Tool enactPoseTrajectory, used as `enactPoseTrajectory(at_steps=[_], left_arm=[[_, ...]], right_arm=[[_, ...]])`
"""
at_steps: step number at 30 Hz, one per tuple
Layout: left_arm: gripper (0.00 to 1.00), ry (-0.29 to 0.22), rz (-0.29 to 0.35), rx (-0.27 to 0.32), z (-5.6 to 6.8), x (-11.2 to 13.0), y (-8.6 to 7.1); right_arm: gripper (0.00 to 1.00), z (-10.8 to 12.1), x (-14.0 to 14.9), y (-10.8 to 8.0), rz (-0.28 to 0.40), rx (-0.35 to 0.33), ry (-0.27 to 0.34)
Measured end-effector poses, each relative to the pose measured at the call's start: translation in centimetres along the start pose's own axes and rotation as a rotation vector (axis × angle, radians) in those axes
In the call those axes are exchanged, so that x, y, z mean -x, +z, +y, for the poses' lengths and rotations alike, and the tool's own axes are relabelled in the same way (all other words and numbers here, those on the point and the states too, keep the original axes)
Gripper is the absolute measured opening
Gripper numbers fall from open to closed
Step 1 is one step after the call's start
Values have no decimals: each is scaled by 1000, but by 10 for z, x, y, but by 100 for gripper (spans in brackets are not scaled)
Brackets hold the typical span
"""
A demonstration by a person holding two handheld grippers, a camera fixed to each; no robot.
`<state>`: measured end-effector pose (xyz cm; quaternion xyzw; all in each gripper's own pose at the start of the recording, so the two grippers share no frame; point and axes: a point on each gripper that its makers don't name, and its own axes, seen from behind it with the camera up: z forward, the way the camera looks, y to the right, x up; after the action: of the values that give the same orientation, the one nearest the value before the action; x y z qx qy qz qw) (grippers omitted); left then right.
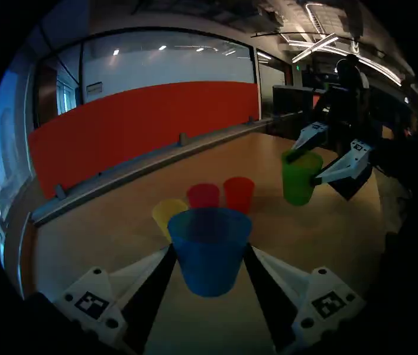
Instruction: Pour water
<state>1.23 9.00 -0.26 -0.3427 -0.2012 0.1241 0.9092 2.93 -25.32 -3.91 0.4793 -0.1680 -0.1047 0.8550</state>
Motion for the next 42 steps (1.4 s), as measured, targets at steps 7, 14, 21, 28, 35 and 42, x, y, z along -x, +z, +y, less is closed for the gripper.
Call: enactPoseTrajectory(at_steps=[7,14,21,28,35,42], left_arm=[[82,32,-78,15,1,20,6],[82,43,-149,47,4,39,12],[82,60,-200,54,1,55,20],[82,54,-235,66,-1,70,30],[82,42,-249,72,-4,80,38],[82,39,-258,77,-3,88,42]], right_arm=[[91,1,9,5,-31,-5,-1],[91,4,20,8,-60,-6,6],[91,7,27,12,-80,-6,12],[91,11,36,15,-100,0,18],[91,14,40,17,-107,4,24],[91,16,43,19,-108,6,31]])
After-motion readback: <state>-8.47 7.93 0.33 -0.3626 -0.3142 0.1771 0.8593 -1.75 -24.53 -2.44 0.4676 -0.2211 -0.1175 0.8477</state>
